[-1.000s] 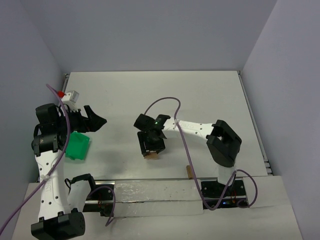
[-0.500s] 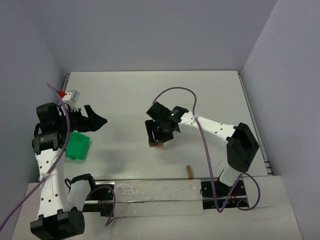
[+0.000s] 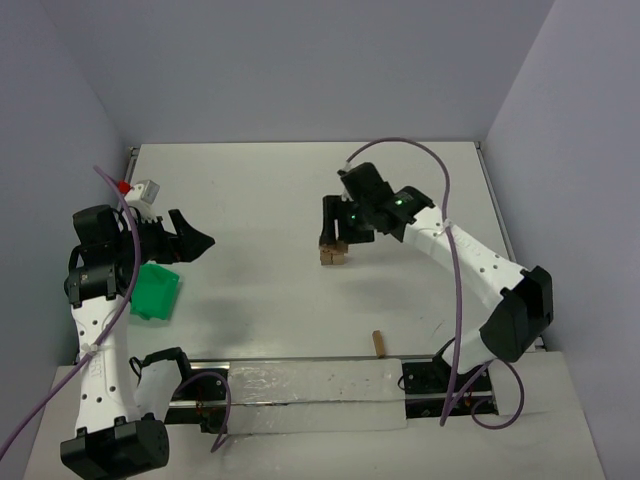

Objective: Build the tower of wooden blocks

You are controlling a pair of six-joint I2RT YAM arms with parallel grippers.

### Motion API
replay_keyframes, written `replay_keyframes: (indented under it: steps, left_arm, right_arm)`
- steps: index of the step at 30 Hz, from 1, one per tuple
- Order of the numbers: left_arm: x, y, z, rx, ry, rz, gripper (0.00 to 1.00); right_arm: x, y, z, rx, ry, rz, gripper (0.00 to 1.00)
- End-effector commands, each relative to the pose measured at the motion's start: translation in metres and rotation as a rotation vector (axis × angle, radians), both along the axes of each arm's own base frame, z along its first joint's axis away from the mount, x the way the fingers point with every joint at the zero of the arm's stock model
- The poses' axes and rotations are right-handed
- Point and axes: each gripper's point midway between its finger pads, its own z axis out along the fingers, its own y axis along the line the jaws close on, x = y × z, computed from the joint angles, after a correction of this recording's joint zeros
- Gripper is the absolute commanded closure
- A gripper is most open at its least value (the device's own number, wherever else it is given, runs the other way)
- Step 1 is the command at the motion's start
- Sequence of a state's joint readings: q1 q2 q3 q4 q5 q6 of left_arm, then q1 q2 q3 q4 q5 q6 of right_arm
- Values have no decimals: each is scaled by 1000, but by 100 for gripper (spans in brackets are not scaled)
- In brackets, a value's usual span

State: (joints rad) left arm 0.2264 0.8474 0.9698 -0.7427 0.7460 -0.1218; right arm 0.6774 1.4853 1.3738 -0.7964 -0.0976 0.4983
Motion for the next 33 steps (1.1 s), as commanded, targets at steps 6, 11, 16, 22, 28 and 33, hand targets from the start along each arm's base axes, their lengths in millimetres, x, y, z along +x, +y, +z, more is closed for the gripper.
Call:
replay_keyframes:
  steps: [6,11,16,22,28,33]
  left_arm:
    - [4,0,9,-9,-49,-3,3]
    - [2,-1,9,-7,-51,-8,3]
    - [-1,-2,12,0,-62,-11,2]
    - [-1,-2,12,-1,-64,-19,3]
    - [-1,-2,13,4,-70,-26,2]
    - [0,-2,12,6,-68,-28,2]
  right_arm:
    - [53,-90,36,-24,-120,-162,100]
    - [71,-139,-10,-154,5,-181,100]
    - [86,-162,-58,-247,153,-119,100]
    - [107,-163,-102,-280,243,5,100]
    - [120,-164,-148,-315,338,101,100]
    - [130,-167,-158,-345,344,106,97]
